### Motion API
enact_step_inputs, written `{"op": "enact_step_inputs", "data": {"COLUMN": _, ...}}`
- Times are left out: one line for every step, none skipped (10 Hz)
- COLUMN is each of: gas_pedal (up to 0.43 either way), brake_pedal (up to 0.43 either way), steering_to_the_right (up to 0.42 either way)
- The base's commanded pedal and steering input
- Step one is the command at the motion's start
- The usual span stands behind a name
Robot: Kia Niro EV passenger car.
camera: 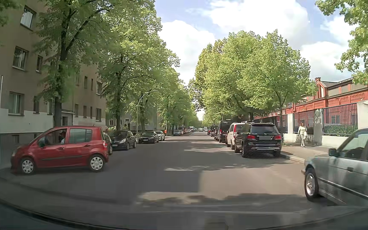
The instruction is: Follow the waypoints while adhering to traffic rules and regulations
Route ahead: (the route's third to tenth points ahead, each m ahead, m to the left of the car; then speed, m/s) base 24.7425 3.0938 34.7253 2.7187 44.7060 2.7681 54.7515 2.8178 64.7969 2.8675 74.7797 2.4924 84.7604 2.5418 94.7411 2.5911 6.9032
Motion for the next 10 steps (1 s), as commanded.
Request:
{"op": "enact_step_inputs", "data": {"gas_pedal": 0.319, "brake_pedal": 0.024, "steering_to_the_right": -0.004}}
{"op": "enact_step_inputs", "data": {"gas_pedal": 0.319, "brake_pedal": 0.024, "steering_to_the_right": -0.004}}
{"op": "enact_step_inputs", "data": {"gas_pedal": 0.319, "brake_pedal": 0.024, "steering_to_the_right": -0.005}}
{"op": "enact_step_inputs", "data": {"gas_pedal": 0.319, "brake_pedal": 0.024, "steering_to_the_right": -0.005}}
{"op": "enact_step_inputs", "data": {"gas_pedal": 0.319, "brake_pedal": 0.024, "steering_to_the_right": -0.005}}
{"op": "enact_step_inputs", "data": {"gas_pedal": 0.319, "brake_pedal": 0.024, "steering_to_the_right": -0.004}}
{"op": "enact_step_inputs", "data": {"gas_pedal": 0.319, "brake_pedal": 0.024, "steering_to_the_right": -0.005}}
{"op": "enact_step_inputs", "data": {"gas_pedal": 0.319, "brake_pedal": 0.018, "steering_to_the_right": -0.004}}
{"op": "enact_step_inputs", "data": {"gas_pedal": 0.319, "brake_pedal": 0.024, "steering_to_the_right": -0.004}}
{"op": "enact_step_inputs", "data": {"gas_pedal": 0.319, "brake_pedal": 0.024, "steering_to_the_right": -0.003}}
